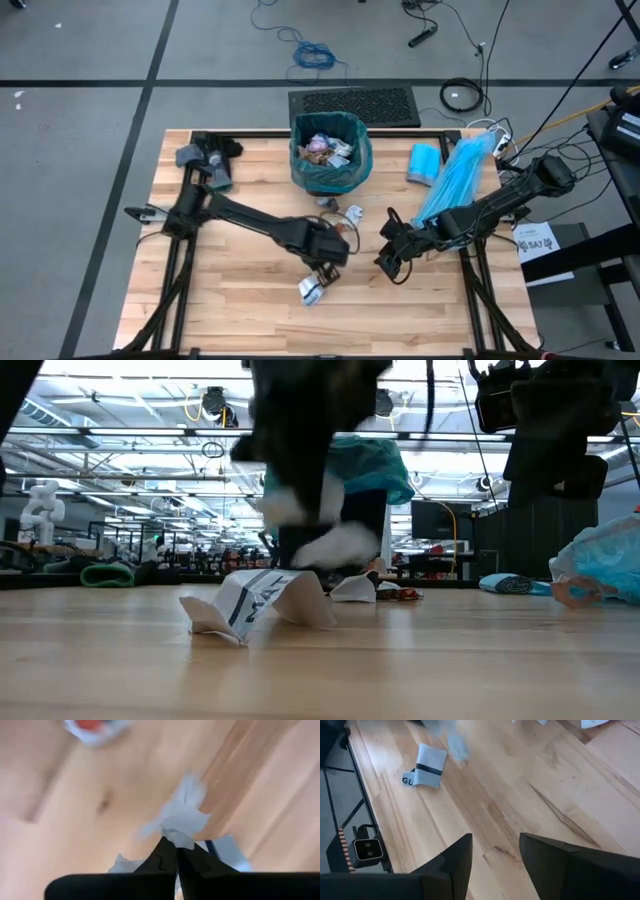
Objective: Place trash/remove bag and relplace
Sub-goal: Put the white paper into the trash bin
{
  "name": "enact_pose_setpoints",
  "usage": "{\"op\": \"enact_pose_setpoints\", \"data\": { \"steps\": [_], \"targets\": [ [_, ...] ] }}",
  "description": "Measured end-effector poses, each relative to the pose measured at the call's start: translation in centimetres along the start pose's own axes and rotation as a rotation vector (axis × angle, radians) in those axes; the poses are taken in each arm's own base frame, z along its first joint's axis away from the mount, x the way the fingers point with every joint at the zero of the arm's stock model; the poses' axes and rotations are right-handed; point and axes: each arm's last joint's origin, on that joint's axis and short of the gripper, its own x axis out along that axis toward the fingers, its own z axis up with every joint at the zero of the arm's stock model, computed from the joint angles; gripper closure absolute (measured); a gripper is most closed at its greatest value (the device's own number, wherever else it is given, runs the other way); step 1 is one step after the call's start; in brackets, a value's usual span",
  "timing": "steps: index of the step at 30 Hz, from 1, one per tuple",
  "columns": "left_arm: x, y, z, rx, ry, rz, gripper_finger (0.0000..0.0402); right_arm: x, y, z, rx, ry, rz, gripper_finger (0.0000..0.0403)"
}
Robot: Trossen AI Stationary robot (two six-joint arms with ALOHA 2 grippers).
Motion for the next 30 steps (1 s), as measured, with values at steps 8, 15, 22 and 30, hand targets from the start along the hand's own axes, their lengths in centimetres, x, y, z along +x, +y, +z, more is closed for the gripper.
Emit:
{"op": "enact_pose_setpoints", "data": {
  "steps": [8,15,22,30],
  "targets": [
    [-10.6,1.4,-1.9,-0.136,-0.258,-0.067,0.0399,0.0,0.0,0.0,-0.018,-0.002,-0.001,0.0248],
    [-17.8,4.0,-3.9,-0.186,-0.491,-0.102,0.0400,0.0,0.0,0.0,-0.020,-0.003,-0.001,0.0248],
    [-21.0,7.6,-3.1,-0.203,-0.649,-0.030,0.0400,0.0,0.0,0.0,-0.011,-0.004,-0.002,0.0248],
    [-21.3,13.0,2.5,-0.094,-0.692,-0.014,0.0400,0.0,-0.1,0.2,0.069,-0.082,-0.037,0.0248]
  ]
}}
